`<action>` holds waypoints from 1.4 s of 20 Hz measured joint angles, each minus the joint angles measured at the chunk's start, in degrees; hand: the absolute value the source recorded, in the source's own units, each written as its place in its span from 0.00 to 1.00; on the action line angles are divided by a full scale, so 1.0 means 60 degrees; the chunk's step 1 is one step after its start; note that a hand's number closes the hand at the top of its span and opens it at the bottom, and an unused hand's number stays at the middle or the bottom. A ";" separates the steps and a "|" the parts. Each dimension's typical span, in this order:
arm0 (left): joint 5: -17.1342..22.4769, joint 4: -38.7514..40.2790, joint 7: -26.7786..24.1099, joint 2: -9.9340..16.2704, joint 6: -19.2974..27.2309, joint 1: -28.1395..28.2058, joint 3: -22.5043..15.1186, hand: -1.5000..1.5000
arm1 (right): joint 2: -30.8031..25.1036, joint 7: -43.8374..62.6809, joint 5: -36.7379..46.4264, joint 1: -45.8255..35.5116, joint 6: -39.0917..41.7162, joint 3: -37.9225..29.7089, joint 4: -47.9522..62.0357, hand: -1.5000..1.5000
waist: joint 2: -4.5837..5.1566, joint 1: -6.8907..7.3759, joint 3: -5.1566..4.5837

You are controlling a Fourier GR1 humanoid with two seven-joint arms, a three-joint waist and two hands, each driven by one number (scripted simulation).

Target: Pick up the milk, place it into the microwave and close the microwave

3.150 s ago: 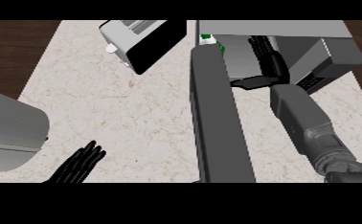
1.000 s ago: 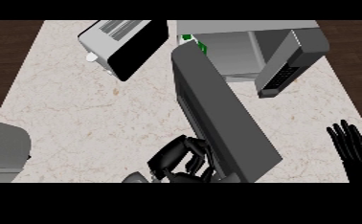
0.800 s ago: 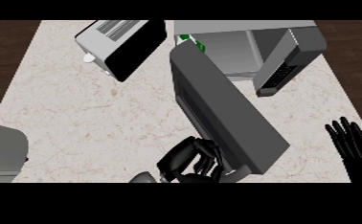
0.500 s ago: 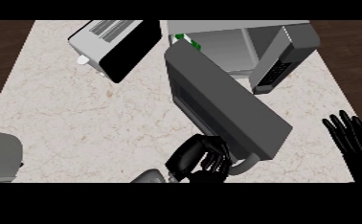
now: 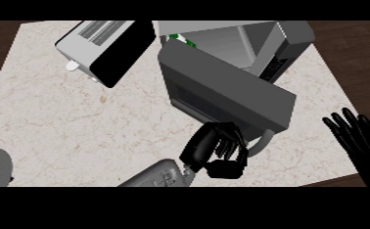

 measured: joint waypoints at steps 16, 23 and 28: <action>0.2305 0.1645 -0.0422 -0.0119 0.1734 -0.2648 0.0731 1.00 | -0.0498 0.1176 -0.1349 -0.0023 -0.0081 0.0098 -0.1313 0.00 | 0.0264 -0.0603 0.0009; 0.3278 0.2477 -0.0873 -0.0120 0.1599 -0.3381 0.1200 1.00 | -0.0698 0.1571 -0.1754 -0.0189 -0.0301 0.0011 -0.1554 0.00 | 0.0413 -0.0751 0.0009; 0.3940 0.2604 -0.1189 -0.0122 0.1380 -0.3472 0.1264 1.00 | -0.0842 0.1770 -0.2045 -0.0302 -0.0433 -0.0121 -0.1658 0.00 | 0.0423 -0.0790 0.0021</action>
